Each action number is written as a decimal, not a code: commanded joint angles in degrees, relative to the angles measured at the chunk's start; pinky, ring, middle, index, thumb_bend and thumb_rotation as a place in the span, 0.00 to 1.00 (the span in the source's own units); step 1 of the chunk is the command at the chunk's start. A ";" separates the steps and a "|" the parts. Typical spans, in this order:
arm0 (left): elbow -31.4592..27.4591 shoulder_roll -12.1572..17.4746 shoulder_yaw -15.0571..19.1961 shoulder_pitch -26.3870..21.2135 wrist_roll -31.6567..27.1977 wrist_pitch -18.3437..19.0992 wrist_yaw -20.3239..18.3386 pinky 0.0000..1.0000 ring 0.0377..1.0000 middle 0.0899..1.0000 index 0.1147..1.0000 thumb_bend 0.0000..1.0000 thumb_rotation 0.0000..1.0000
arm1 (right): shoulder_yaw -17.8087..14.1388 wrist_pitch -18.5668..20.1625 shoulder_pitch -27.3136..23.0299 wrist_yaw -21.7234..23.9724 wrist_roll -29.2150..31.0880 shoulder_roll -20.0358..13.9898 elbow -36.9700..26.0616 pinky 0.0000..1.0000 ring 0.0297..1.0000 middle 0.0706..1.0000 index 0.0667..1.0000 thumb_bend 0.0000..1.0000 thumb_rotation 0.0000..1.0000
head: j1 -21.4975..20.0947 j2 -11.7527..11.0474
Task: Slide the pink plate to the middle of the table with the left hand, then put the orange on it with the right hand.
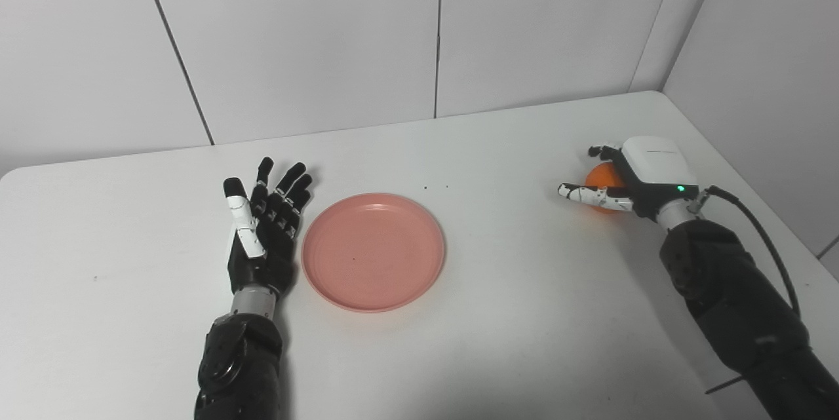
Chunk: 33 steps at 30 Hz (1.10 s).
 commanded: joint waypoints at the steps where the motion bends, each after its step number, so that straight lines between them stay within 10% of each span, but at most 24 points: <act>1: 2.05 -0.08 -0.02 2.62 0.40 4.12 1.67 0.95 0.86 0.81 1.00 1.00 1.00 | -0.12 -0.80 -1.65 -2.09 0.51 -1.88 -0.30 0.68 0.72 0.74 0.73 0.88 1.00 | 0.02 -0.05; 9: 1.33 -0.32 -0.18 2.89 0.40 4.57 1.82 0.93 0.86 0.81 1.00 0.99 1.00 | 2.46 -0.92 -2.90 -2.96 0.50 -1.82 3.88 0.64 0.69 0.72 0.71 0.86 0.98 | 0.36 0.15; 15: 0.46 -0.47 -0.21 3.13 0.25 5.19 2.15 0.92 0.85 0.81 1.00 1.00 1.00 | 3.40 -1.38 -3.30 -6.97 1.45 -0.59 7.10 0.40 0.47 0.54 0.58 0.84 0.89 | 0.57 0.40; 16: 0.32 -0.49 -0.22 3.17 0.23 5.30 2.15 0.93 0.85 0.81 1.00 1.00 1.00 | 3.58 -1.33 -3.32 -7.45 1.59 -0.40 7.38 0.27 0.32 0.38 0.43 0.77 0.67 | 0.57 0.40; 20: 0.30 -0.50 -0.13 3.16 0.29 5.30 2.15 0.92 0.85 0.79 1.00 1.00 1.00 | 5.79 -1.55 -2.98 -9.02 0.80 -0.41 8.70 0.10 0.12 0.14 0.18 0.68 0.42 | 0.81 0.56; 33: -0.48 -0.44 -0.10 3.02 0.25 6.32 2.50 0.91 0.84 0.80 1.00 0.99 1.00 | 8.46 0.26 -1.70 -10.25 0.38 -1.15 9.13 0.08 0.11 0.13 0.17 0.63 0.37 | 0.91 0.86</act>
